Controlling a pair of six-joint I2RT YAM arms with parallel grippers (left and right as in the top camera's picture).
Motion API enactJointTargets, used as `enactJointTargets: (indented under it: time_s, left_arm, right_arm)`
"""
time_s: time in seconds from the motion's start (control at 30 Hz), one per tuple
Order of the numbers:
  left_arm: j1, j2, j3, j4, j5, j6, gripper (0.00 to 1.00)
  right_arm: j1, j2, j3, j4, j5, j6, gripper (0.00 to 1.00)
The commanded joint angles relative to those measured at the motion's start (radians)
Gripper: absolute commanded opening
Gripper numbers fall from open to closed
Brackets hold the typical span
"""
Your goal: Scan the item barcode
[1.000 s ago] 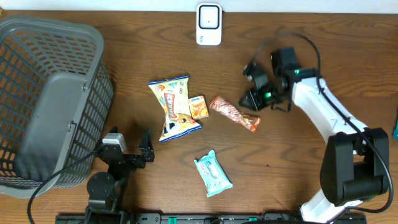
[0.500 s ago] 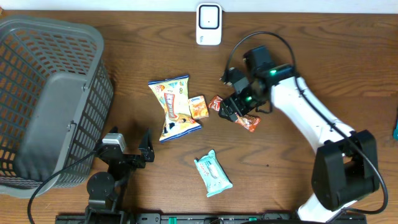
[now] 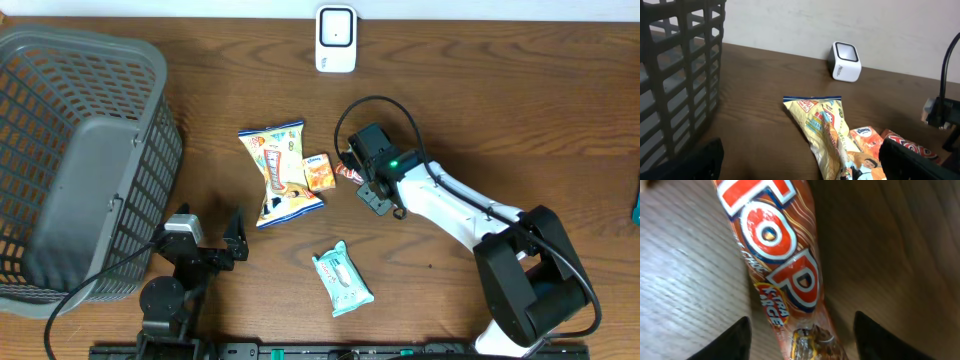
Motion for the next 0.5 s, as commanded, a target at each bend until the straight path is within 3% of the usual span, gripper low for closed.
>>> enactJointTargets:
  time_s: [0.0, 0.1, 0.2, 0.47]
  left_arm:
    - [0.004, -0.001, -0.028, -0.014, 0.006, -0.013, 0.98]
    - [0.004, -0.001, -0.028, -0.014, 0.006, -0.013, 0.98]
    - [0.004, -0.001, -0.028, -0.014, 0.006, -0.013, 0.98]
    - [0.004, -0.001, -0.028, -0.014, 0.006, -0.013, 0.98]
  right_arm:
    - [0.001, 0.01, -0.025, 0.022, 0.063, -0.02, 0.46]
    - [0.0, 0.01, -0.024, 0.031, 0.097, 0.01, 0.3]
    - [0.0, 0.006, 0.005, 0.025, 0.132, 0.065, 0.03]
    - [-0.009, 0.005, 0.124, -0.065, -0.032, 0.115, 0.01]
